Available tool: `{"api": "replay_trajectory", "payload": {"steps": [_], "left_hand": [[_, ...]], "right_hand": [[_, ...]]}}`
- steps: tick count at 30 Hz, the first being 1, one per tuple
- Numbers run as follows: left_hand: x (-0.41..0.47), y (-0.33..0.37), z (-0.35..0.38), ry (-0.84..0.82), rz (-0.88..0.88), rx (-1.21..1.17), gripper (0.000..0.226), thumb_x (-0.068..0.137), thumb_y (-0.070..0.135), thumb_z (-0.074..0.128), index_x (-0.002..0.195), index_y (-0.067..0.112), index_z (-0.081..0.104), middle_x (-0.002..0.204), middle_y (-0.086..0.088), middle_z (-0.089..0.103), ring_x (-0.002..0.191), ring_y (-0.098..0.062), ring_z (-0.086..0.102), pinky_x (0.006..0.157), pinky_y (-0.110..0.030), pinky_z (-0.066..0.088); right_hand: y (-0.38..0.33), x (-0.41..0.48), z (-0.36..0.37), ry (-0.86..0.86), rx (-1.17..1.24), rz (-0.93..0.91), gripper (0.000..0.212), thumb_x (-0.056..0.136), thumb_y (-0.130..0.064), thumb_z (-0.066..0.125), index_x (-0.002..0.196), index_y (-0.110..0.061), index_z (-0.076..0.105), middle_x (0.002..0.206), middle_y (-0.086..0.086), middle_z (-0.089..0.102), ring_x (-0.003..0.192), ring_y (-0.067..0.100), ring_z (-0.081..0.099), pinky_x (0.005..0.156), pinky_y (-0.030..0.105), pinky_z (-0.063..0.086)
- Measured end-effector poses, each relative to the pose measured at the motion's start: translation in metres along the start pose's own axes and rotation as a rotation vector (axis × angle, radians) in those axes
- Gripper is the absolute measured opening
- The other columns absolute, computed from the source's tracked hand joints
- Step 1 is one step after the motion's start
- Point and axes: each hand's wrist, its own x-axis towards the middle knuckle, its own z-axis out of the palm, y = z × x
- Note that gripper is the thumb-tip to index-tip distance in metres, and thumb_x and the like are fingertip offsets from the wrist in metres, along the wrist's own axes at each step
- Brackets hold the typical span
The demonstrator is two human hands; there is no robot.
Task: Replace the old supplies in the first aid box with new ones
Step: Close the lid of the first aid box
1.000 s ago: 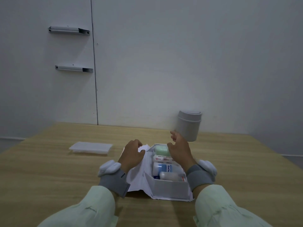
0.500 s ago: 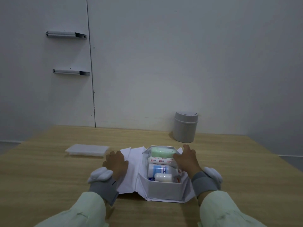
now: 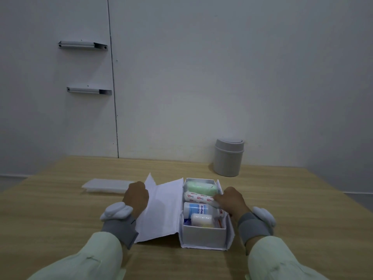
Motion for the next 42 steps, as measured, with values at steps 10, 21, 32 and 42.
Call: {"api": "replay_trajectory", "payload": {"steps": [10,21,32,42], "left_hand": [[0.006,-0.012,-0.016,-0.149,-0.017,-0.161,0.037,0.092,0.038,0.053,0.102,0.003,0.053,0.096,-0.007,0.053,0.088,-0.023,0.050,0.064,-0.027,0.034],[0.000,0.013,-0.041,-0.389,-0.168,-0.874,0.041,0.084,0.035,0.068,0.107,0.002,0.062,0.096,-0.018,0.070,0.077,-0.033,0.067,0.066,-0.038,0.055],[-0.012,0.060,-0.036,-0.387,-0.111,-0.858,0.029,0.092,0.032,0.058,0.095,0.003,0.060,0.079,-0.010,0.063,0.061,-0.022,0.060,0.041,-0.022,0.047],[-0.027,0.100,-0.010,-0.528,-0.060,-1.079,0.024,0.092,-0.008,0.043,0.071,0.003,0.049,0.083,-0.014,0.068,0.058,-0.018,0.072,0.051,-0.032,0.059]], "right_hand": [[0.003,0.010,0.002,0.009,-0.075,0.019,0.027,0.087,-0.014,0.054,0.106,0.004,0.062,0.108,0.018,0.066,0.081,0.024,0.051,0.048,0.022,0.032],[-0.001,0.012,0.005,0.000,-0.005,0.003,0.041,0.090,-0.031,0.051,0.112,0.002,0.059,0.114,0.018,0.064,0.091,0.028,0.056,0.072,0.027,0.038],[0.002,0.011,0.002,0.032,0.072,-0.010,0.041,0.097,-0.039,0.038,0.090,-0.003,0.057,0.089,0.012,0.058,0.080,0.024,0.052,0.066,0.025,0.037],[0.004,0.004,-0.005,-0.022,0.387,0.052,0.038,0.093,-0.033,0.047,0.082,0.000,0.063,0.079,0.017,0.066,0.073,0.032,0.063,0.065,0.041,0.058]]}}
